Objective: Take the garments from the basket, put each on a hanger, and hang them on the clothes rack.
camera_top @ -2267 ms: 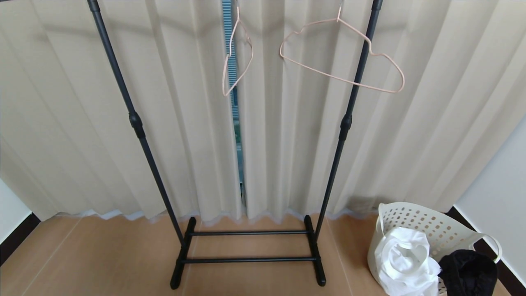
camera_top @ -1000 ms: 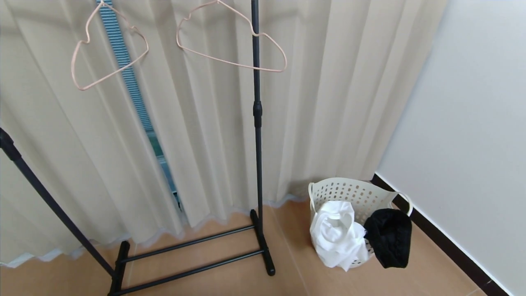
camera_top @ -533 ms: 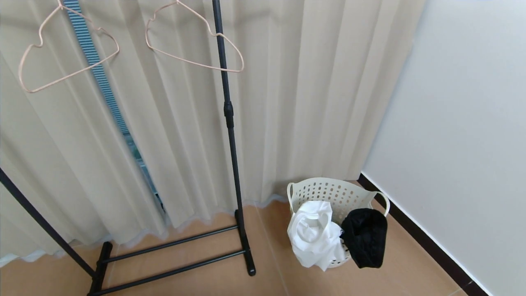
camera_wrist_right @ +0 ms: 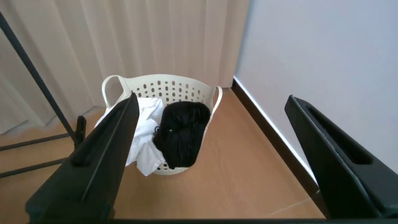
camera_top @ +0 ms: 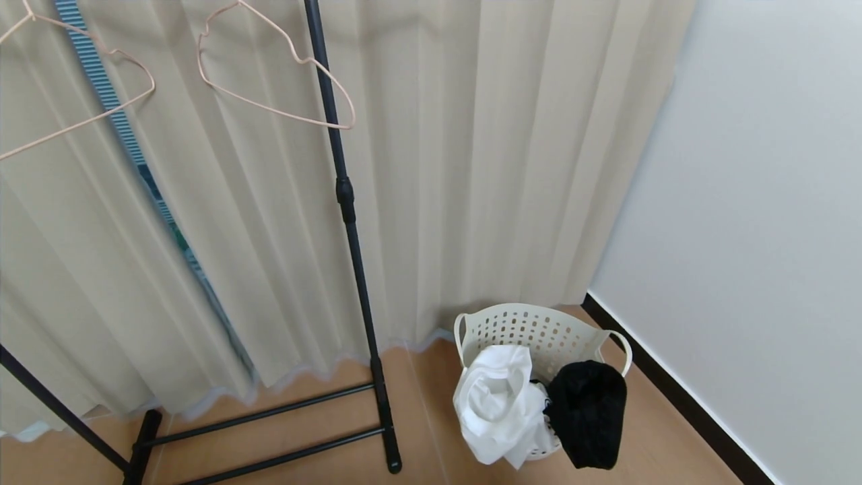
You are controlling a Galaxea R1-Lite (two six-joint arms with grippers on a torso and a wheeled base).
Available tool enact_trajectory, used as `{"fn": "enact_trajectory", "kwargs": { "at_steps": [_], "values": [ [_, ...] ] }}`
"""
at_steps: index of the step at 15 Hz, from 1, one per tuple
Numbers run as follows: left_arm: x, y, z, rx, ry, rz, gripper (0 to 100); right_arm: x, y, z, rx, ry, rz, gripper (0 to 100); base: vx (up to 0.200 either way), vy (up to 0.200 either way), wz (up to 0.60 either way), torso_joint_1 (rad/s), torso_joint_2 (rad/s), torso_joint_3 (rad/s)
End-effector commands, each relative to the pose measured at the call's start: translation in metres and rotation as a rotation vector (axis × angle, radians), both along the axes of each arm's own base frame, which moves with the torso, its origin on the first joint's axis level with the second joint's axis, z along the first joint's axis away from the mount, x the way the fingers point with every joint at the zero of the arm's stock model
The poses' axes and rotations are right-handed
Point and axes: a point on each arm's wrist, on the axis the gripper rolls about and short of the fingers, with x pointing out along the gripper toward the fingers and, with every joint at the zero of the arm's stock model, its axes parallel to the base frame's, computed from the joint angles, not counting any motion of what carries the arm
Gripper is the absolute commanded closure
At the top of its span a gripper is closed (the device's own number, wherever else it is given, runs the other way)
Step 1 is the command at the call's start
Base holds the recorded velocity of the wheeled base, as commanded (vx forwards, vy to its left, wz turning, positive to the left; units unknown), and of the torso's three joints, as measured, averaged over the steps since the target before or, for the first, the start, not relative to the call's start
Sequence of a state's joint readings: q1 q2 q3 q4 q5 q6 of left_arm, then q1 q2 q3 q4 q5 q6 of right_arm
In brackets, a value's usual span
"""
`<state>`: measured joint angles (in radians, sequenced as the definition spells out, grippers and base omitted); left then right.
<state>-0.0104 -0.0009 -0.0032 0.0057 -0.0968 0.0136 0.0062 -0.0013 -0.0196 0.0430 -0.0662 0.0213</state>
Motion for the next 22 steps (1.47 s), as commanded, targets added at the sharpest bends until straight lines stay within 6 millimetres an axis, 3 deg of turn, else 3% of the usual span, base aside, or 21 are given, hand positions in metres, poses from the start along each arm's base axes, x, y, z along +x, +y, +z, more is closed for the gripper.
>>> {"fn": "enact_trajectory", "kwargs": {
  "at_steps": [1,3,13,22],
  "values": [
    [0.0001,0.0000,-0.0001,0.000,0.001,0.000,0,0.0001,0.0000,0.0001,0.000,0.001,0.000,0,0.000,-0.200,0.00,0.007,0.00,0.007],
    [0.0001,0.0000,0.0001,-0.001,0.000,0.001,0,0.0001,0.0000,0.0001,0.000,0.001,0.000,0,0.000,-0.200,0.00,0.007,0.00,0.000],
    [0.0001,0.0000,0.0001,-0.006,0.000,0.001,0,0.0002,-0.0001,-0.0003,0.002,0.002,-0.003,0,0.000,0.000,0.00,0.000,0.00,-0.005],
    [0.0001,0.0000,-0.0001,-0.010,0.002,0.001,0,0.0002,0.0000,-0.0003,0.000,0.002,-0.001,0,0.000,0.000,0.00,0.002,0.00,-0.178]
  ]
}}
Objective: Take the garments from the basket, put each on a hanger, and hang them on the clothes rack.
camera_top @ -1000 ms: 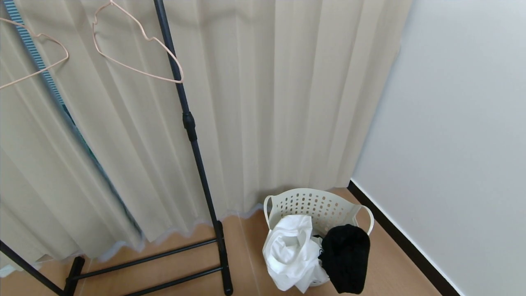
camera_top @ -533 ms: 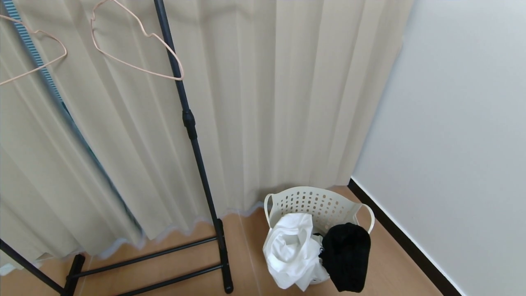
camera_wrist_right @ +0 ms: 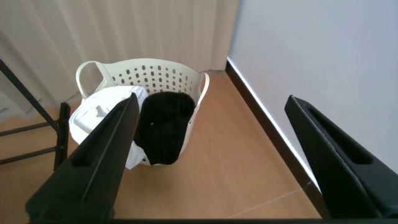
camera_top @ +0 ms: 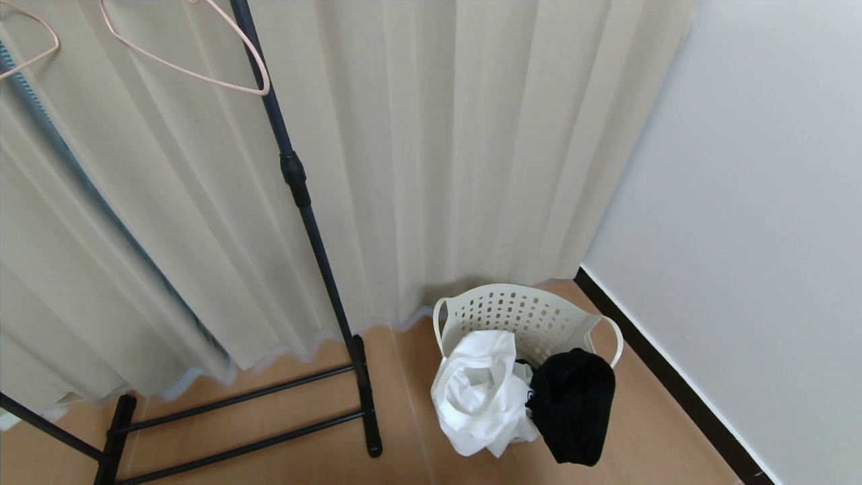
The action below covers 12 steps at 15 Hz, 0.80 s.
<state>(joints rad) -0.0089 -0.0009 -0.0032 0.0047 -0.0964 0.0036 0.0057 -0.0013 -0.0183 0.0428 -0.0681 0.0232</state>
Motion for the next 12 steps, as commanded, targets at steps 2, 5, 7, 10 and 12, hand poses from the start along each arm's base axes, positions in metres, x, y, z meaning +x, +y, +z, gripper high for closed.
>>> {"fn": "enact_trajectory", "kwargs": {
  "at_steps": [2,5,7,10,12],
  "values": [
    [0.0001,0.0000,-0.0002,-0.001,0.002,-0.001,0,0.0001,0.0000,0.0000,0.000,0.001,0.001,0,0.000,0.000,0.00,0.002,0.00,-0.195],
    [0.0001,0.0000,-0.0002,-0.001,0.002,-0.001,0,0.0001,0.0000,0.0000,0.001,0.001,-0.001,0,0.000,0.000,0.00,0.002,0.00,-0.203],
    [0.0001,0.0000,0.0000,-0.004,0.001,0.001,0,0.0001,0.0000,0.0000,0.000,0.001,-0.001,0,0.000,0.000,0.00,0.010,0.00,-0.198],
    [0.0001,0.0000,0.0000,-0.001,0.001,0.001,0,0.0001,0.0000,0.0000,0.000,0.001,-0.001,0,0.000,0.000,0.00,-0.001,0.00,-0.191],
    [0.0001,0.0001,0.0000,-0.004,0.001,0.004,0,0.0001,0.0000,0.0000,0.000,0.001,-0.001,0,0.000,0.000,0.00,0.002,0.00,-0.195]
  ]
}}
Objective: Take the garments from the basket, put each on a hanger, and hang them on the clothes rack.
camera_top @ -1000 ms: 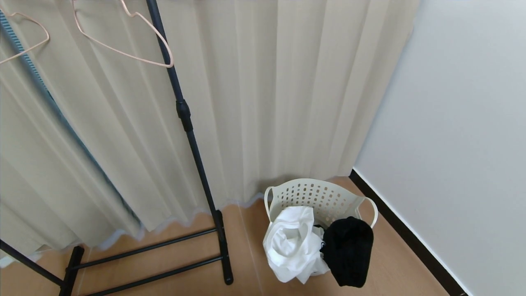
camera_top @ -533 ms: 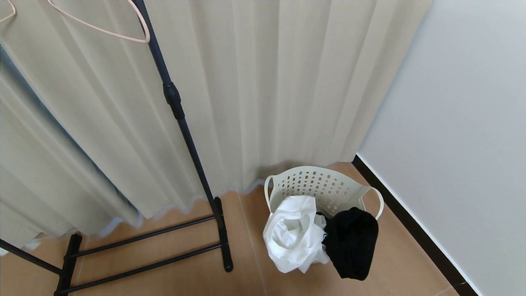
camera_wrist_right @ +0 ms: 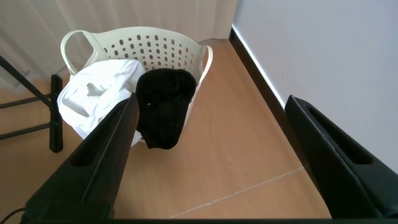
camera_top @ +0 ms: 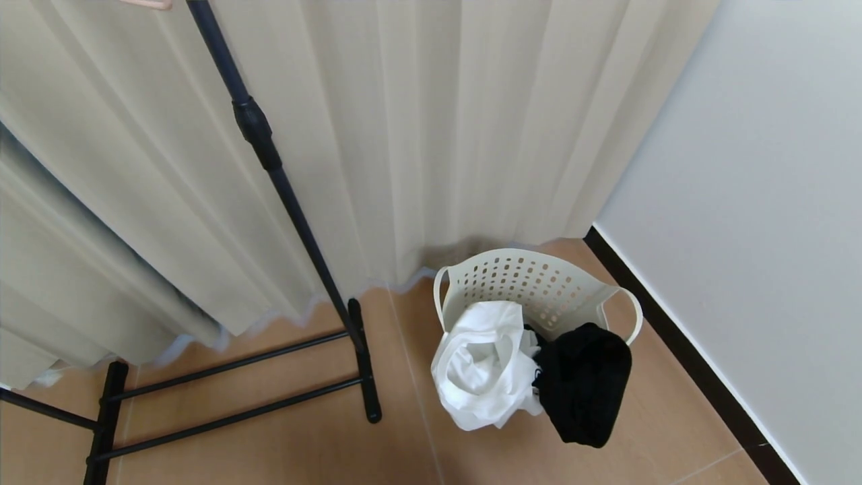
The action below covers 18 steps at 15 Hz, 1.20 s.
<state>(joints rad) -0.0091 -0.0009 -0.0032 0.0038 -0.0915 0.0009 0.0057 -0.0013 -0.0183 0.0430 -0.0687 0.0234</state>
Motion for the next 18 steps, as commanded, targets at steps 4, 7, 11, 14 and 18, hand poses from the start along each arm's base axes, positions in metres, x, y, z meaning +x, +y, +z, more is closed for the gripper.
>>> {"fn": "enact_trajectory", "kwargs": {
  "at_steps": [4,7,11,14,18],
  "values": [
    [0.0001,0.0000,0.0001,-0.001,0.000,0.001,0,0.0001,0.0000,0.0001,0.000,0.001,0.000,0,0.000,0.000,0.00,0.002,0.00,-0.204],
    [0.0001,-0.0001,-0.0001,0.001,0.002,-0.004,0,0.0001,0.0000,0.0001,0.000,0.001,0.000,0,0.000,0.000,0.00,0.006,0.01,-0.201],
    [0.0001,-0.0001,0.0001,0.001,0.000,-0.004,0,0.0001,0.0000,0.0001,-0.010,0.002,0.000,0,0.000,0.000,0.00,0.000,0.00,-0.196],
    [0.0001,-0.0001,0.0001,0.001,0.000,-0.004,0,0.0001,0.0000,0.0001,-0.006,0.002,0.002,0,0.000,0.000,0.00,-0.001,0.00,-0.198],
    [0.0001,0.0000,0.0001,0.001,0.000,-0.002,0,-0.0003,0.0001,0.0001,-0.019,0.010,0.004,0,0.000,0.000,0.00,0.006,0.00,-0.183]
  ]
}}
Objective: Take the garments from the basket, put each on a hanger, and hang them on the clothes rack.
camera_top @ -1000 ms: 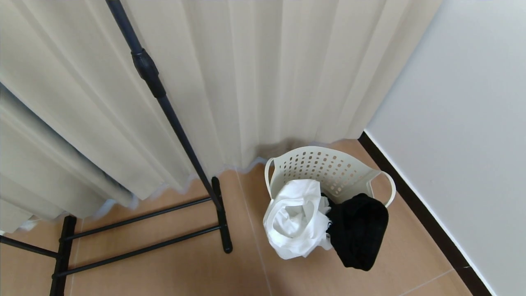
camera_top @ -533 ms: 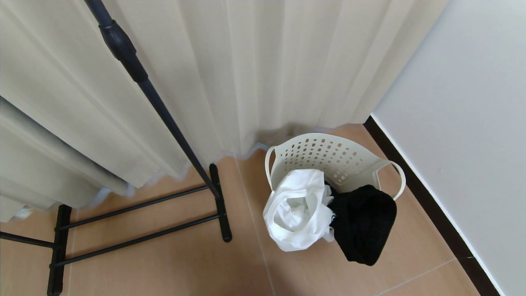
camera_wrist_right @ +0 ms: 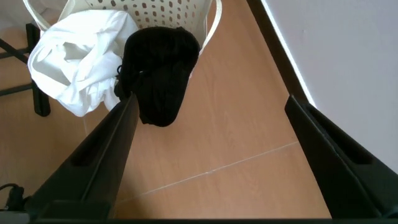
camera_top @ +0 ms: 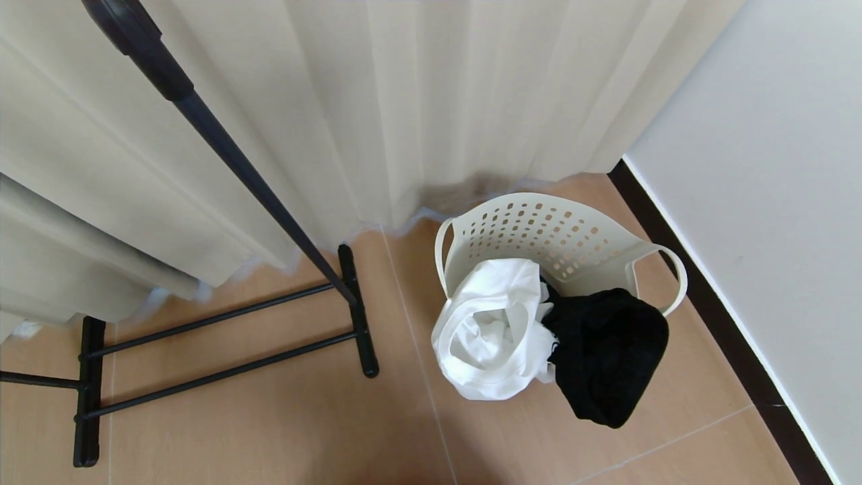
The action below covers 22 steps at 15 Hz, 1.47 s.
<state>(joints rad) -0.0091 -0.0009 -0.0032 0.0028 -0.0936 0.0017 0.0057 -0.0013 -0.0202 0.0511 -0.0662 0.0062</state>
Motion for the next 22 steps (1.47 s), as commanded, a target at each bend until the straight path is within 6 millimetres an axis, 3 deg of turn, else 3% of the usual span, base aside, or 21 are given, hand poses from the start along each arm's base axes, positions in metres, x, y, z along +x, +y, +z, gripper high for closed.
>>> {"fn": "enact_trajectory", "kwargs": {
  "at_steps": [1,5,7,10,11,13,15,18,22],
  "values": [
    [0.000,0.000,0.000,0.001,0.001,0.000,0,0.000,0.000,0.000,-0.034,0.008,0.008,0,0.000,0.000,0.00,-0.002,0.01,-0.080],
    [0.000,0.000,0.000,0.001,0.001,0.000,0,0.009,0.001,0.005,-0.114,0.120,0.058,0,0.000,0.000,0.00,0.000,0.00,0.000],
    [0.000,0.000,0.000,0.001,0.003,0.002,0,0.025,0.001,0.032,-0.167,0.218,0.097,0,0.000,0.000,0.00,0.000,0.00,0.000],
    [0.000,0.000,0.000,0.001,0.003,0.002,0,0.063,0.006,0.068,-0.247,0.356,0.218,0,0.000,0.000,0.00,0.000,0.00,0.000],
    [0.000,0.000,0.000,0.001,0.003,0.002,0,0.087,0.010,0.087,-0.316,0.398,0.256,0,0.000,0.000,0.00,0.000,0.00,0.000],
    [0.000,0.000,0.000,0.001,0.003,0.002,0,0.118,0.015,0.103,-0.423,0.450,0.292,0,0.000,0.000,0.00,0.000,0.00,0.000],
    [0.000,0.000,0.000,0.001,0.003,0.002,0,0.163,0.022,0.112,-0.565,0.522,0.343,0,0.000,0.000,0.00,0.000,0.00,0.000],
    [0.000,0.000,0.000,0.001,0.003,0.002,0,0.216,0.030,0.106,-0.749,0.624,0.388,0,0.000,0.000,0.00,0.000,0.00,0.000],
    [0.000,0.000,0.000,0.001,0.003,0.002,0,0.285,0.044,0.063,-0.927,0.705,0.353,0,0.000,0.000,0.00,0.000,0.00,0.000]
  ]
}}
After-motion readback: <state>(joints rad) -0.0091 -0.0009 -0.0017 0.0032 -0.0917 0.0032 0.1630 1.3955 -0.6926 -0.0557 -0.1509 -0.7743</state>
